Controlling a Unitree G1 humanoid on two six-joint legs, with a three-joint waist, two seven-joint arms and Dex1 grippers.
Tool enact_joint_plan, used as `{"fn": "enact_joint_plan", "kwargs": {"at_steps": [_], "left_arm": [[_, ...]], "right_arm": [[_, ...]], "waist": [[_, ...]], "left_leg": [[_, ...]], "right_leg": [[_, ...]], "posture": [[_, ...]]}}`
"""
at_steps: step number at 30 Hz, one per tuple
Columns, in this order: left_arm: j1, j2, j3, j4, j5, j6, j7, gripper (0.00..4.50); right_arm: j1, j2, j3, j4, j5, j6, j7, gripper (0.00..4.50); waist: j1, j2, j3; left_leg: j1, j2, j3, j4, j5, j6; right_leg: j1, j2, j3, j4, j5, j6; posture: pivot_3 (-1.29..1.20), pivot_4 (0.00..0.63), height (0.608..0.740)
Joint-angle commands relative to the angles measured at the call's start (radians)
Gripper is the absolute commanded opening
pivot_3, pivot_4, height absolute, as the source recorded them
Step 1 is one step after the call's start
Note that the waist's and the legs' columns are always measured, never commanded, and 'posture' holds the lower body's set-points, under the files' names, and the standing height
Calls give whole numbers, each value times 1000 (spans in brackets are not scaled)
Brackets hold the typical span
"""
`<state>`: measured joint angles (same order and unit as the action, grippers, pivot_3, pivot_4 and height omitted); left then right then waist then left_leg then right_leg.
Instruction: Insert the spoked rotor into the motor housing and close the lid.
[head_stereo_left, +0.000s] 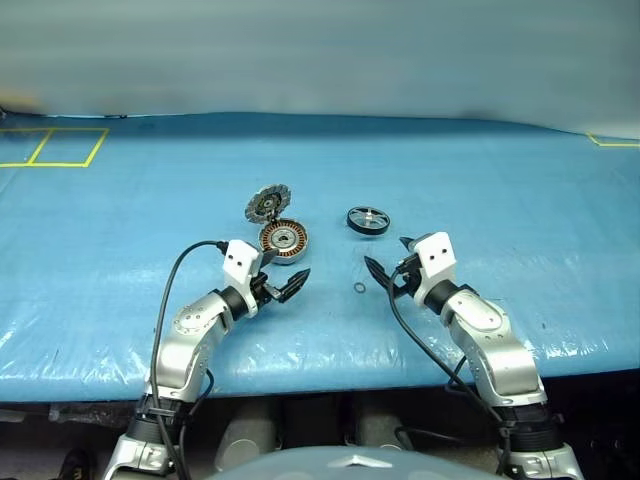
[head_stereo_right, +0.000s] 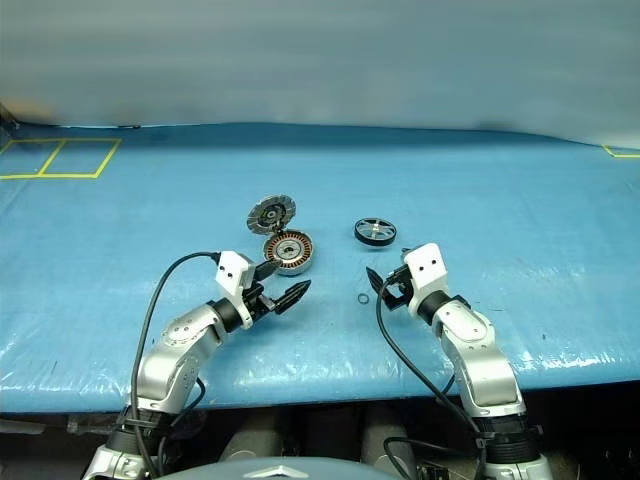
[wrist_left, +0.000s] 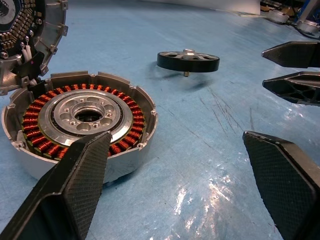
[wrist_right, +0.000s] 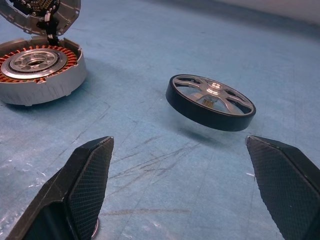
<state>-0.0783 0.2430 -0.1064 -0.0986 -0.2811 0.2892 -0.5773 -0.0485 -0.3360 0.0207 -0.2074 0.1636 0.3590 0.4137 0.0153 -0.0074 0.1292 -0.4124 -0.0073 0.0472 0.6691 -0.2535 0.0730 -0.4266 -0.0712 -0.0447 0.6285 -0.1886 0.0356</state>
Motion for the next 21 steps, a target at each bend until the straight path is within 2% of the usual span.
{"fn": "enact_joint_plan", "kwargs": {"at_steps": [1, 21], "left_arm": [[-14, 3, -5, -37, 6, -39, -12, 4488], [-21, 3, -10, -18, 39, -78, -21, 4488]], "right_arm": [[-7, 4, -13, -15, 0, -20, -7, 4461], [-7, 10, 8, -11, -10, -17, -5, 4461]], "waist": [[0, 0, 0], [0, 0, 0]], "left_leg": [[0, 0, 0, 0, 0, 0], [0, 0, 0, 0, 0, 0]], "right_leg": [[0, 0, 0, 0, 0, 0], [0, 0, 0, 0, 0, 1]], "posture": [[0, 150, 740], [0, 150, 740]]}}
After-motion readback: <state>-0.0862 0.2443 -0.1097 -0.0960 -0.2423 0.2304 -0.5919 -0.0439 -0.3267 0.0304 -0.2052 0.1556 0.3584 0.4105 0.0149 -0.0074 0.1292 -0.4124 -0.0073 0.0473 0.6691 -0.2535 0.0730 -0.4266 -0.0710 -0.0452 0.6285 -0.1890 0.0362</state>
